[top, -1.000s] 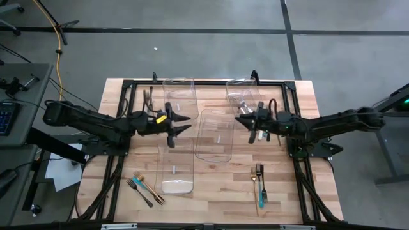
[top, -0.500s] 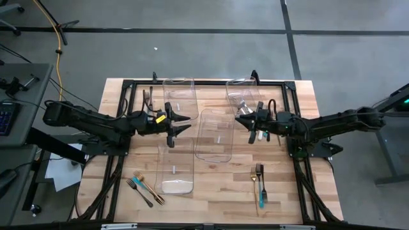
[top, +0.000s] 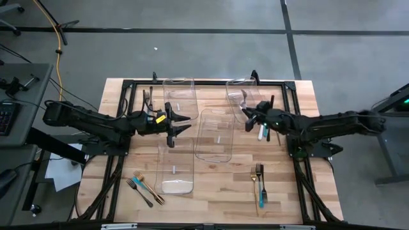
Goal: Sort silverware by color (type)
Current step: Put the white fork into the top right transparent bin
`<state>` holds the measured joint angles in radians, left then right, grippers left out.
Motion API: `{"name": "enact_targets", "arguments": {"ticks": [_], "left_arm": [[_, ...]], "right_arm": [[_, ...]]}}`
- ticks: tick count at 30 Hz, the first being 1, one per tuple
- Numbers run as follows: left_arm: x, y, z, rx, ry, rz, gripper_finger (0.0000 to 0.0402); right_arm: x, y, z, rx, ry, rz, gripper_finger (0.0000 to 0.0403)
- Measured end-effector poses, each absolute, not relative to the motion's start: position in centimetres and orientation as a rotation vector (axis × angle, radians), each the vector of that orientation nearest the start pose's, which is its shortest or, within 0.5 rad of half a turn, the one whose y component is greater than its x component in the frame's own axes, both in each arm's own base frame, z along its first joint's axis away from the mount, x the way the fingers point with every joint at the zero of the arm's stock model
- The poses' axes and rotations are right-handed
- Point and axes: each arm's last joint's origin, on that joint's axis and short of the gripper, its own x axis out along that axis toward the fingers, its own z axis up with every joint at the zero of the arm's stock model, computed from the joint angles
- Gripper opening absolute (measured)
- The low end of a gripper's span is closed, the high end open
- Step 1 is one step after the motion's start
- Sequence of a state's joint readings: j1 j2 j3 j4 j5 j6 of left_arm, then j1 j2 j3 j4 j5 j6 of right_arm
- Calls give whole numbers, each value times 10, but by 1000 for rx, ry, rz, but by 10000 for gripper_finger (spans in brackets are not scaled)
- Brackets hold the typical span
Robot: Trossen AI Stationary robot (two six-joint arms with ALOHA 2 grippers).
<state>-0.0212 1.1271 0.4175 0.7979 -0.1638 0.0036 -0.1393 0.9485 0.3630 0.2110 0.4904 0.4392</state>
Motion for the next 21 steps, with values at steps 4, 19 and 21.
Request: {"name": "enact_targets", "arguments": {"ticks": [4, 19, 21], "left_arm": [[228, 0, 236, -5, -88, 144, 135], [228, 0, 236, -5, -89, 150, 135], [228, 0, 237, -5, -94, 150, 135]], "right_arm": [[180, -51, 189, 434, 311, -749, 23], [178, -60, 171, 490, 456, -771, 23], [180, -62, 168, 497, 475, -780, 23]]}}
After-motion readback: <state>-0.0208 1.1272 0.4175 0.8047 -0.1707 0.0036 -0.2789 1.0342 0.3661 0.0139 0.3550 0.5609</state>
